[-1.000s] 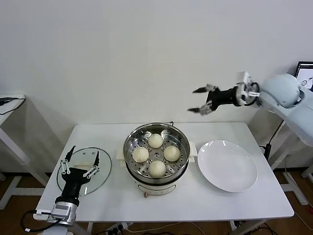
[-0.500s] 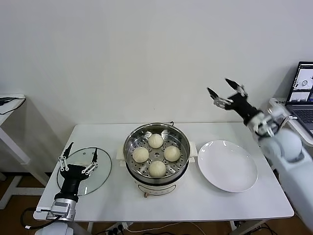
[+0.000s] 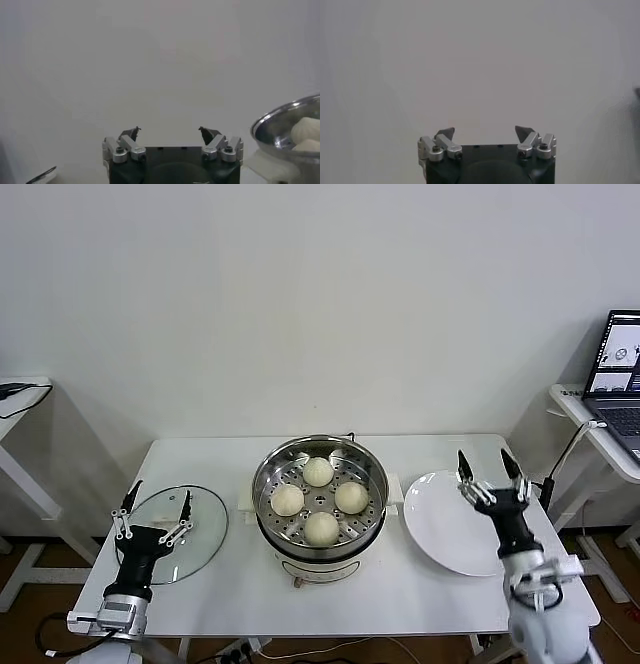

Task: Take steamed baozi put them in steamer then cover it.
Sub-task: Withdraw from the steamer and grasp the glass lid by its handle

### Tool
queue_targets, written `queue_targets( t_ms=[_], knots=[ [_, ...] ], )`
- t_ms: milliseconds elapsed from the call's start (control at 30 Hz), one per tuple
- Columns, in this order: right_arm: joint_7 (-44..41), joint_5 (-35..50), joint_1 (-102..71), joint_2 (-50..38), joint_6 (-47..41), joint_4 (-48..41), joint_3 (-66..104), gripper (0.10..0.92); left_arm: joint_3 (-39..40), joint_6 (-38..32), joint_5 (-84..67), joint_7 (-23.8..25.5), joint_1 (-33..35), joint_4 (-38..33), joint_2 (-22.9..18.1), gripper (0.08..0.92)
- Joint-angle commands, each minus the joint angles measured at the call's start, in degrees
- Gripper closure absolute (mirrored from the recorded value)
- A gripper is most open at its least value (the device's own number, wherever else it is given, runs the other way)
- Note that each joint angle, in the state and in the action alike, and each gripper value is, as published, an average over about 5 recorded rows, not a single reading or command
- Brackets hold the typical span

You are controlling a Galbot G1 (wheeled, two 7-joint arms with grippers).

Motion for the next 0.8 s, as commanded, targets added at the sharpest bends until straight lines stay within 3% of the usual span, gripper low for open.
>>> queue_targets(
  t_ms=[33, 167, 300, 533, 800],
  knots=[
    [2.5, -4.8, -9.7, 9.6, 5.1, 2.5, 2.1, 0.203, -2.4, -10.9, 25.1, -4.4, 1.5, 8.3, 0.4, 0.177],
    [2.6, -5.0, -9.0, 9.6, 5.1, 1.9, 1.6, 0.203, -3.7, -18.4, 46.6, -11.3, 1.7, 13.5, 0.9, 0.177],
    [2.6, -5.3, -8.3, 9.8, 5.1, 1.0, 1.2, 0.203, -4.0, -19.8, 59.0, -15.8, 1.4, 17.2, 2.2, 0.177],
    [2.5, -5.8, -7.3, 10.3, 5.3, -0.3, 0.6, 0.203, -6.5, -19.2, 73.0, -20.0, -2.0, 22.9, 3.3, 0.177],
    [2.4, -6.1, -6.3, 10.8, 5.5, -1.2, 0.6, 0.203, -7.9, -18.5, 78.2, -21.1, -8.1, 29.8, 3.9, 0.177]
  ],
)
